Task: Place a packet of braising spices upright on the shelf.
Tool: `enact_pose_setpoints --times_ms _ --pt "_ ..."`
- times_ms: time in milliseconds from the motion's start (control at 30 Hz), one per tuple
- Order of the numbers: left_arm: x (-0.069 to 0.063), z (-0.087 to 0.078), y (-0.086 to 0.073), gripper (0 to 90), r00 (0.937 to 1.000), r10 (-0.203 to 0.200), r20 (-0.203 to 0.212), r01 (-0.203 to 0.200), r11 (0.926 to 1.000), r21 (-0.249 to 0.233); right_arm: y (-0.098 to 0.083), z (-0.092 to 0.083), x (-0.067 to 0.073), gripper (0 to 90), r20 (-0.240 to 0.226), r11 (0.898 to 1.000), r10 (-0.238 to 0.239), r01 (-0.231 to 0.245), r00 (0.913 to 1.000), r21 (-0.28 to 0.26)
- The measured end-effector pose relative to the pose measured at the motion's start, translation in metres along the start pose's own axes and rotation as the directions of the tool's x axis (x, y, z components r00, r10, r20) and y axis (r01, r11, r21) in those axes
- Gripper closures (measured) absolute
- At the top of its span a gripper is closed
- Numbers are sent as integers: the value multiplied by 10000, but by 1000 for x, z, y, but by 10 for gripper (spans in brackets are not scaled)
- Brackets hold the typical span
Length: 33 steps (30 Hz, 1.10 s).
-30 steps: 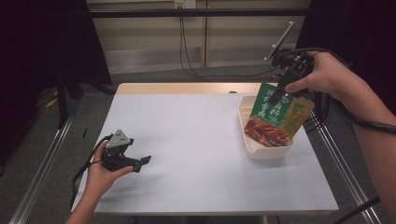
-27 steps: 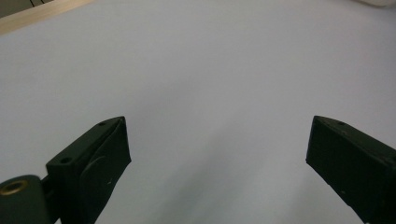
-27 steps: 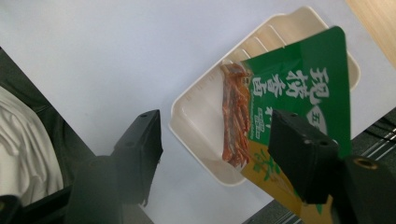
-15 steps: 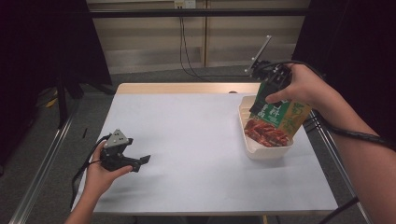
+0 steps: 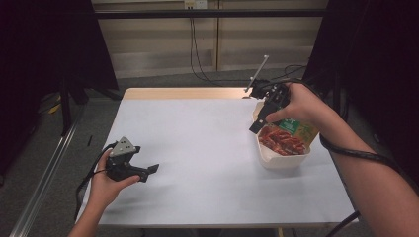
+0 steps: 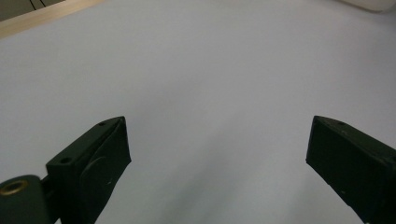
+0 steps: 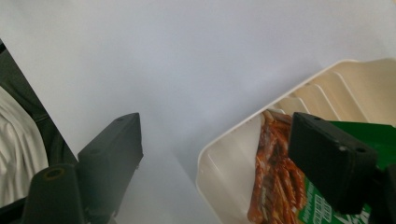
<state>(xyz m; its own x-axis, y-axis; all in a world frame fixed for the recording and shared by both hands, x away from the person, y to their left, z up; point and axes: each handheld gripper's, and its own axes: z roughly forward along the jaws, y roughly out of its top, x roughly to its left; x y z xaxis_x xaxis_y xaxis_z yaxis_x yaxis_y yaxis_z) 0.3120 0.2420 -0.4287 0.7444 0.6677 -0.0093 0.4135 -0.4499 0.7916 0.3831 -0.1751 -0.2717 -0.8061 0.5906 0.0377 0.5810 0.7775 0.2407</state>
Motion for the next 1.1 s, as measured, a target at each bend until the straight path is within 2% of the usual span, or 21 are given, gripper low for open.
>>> enact_pose_setpoints --times_ms 233,700,833,967,1067,1100 --pt "1 0 0 59 9999 171 -10 -171 9998 37 4 23 9 147 10 9996 -202 202 9998 184" --pt "1 1 0 59 9999 139 -11 -139 9999 86 11 60 26 135 -205 9978 -655 656 9976 42" --pt "0 1 0 59 9999 102 6 -102 9999 90 11 72 31 134 -251 9956 -932 933 9953 11" --pt "0 1 -1 59 10000 96 -17 -96 9999 89 11 85 38 133 -442 9959 -904 905 9949 13" --pt "-1 2 -1 58 10000 -26 46 26 10000 89 9 96 41 133 -402 9948 -1013 1016 9940 63" --pt "0 2 -1 59 9999 156 50 -157 9998 112 8 100 42 134 -383 9943 -1061 1065 9936 80"
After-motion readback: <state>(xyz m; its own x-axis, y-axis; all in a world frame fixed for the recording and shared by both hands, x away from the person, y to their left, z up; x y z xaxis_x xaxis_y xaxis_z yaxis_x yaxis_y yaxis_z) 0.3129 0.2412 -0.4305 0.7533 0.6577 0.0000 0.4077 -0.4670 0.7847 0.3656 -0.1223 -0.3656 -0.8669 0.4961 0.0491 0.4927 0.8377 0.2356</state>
